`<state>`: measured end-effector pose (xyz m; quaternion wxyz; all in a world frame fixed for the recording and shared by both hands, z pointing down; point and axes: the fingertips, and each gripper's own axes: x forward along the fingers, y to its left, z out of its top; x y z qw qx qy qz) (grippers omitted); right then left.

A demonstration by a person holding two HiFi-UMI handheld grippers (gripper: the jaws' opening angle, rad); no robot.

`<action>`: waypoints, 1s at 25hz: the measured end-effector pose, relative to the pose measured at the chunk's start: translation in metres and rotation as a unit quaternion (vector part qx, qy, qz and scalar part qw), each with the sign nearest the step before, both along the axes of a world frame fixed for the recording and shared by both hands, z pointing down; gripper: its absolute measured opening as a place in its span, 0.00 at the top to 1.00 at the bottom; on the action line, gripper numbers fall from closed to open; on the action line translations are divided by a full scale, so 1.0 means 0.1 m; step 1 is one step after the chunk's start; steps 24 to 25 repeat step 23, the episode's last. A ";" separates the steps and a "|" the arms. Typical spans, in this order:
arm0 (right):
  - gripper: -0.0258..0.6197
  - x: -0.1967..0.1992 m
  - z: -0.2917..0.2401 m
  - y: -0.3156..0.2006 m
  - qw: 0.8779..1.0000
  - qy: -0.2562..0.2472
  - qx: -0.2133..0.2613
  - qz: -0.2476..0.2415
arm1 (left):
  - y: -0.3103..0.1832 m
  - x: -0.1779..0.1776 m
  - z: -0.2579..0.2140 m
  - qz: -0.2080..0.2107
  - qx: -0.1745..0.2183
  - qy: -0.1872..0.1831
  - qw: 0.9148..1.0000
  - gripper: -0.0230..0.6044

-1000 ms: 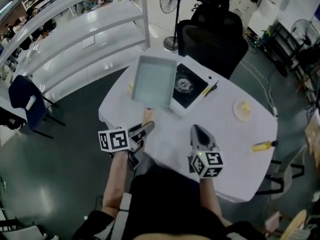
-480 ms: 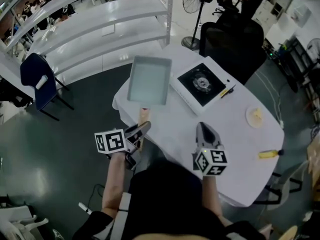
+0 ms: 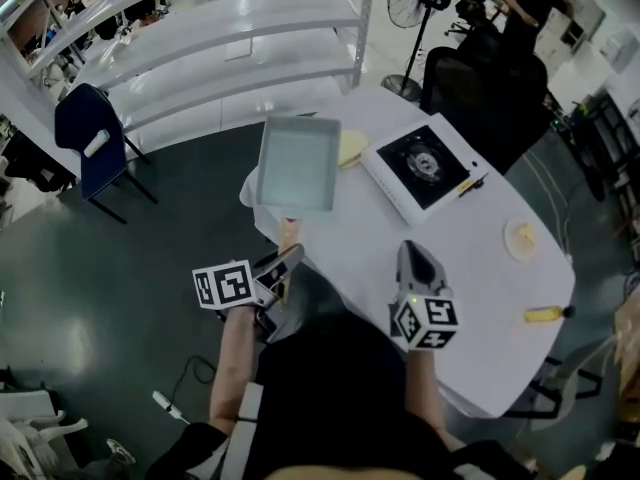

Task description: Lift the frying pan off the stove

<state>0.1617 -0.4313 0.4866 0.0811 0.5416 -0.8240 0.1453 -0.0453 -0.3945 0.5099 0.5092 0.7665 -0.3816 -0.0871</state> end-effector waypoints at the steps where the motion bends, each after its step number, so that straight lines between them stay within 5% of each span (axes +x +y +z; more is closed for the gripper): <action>1: 0.95 -0.01 0.00 0.00 1.000 0.001 0.000 -0.001 | 0.01 -0.02 0.00 -0.002 -0.001 0.001 1.000 0.80; 25: 0.95 0.02 -0.02 -0.02 1.000 0.004 0.001 -0.008 | 0.06 0.06 0.03 0.003 -0.010 0.000 1.000 0.80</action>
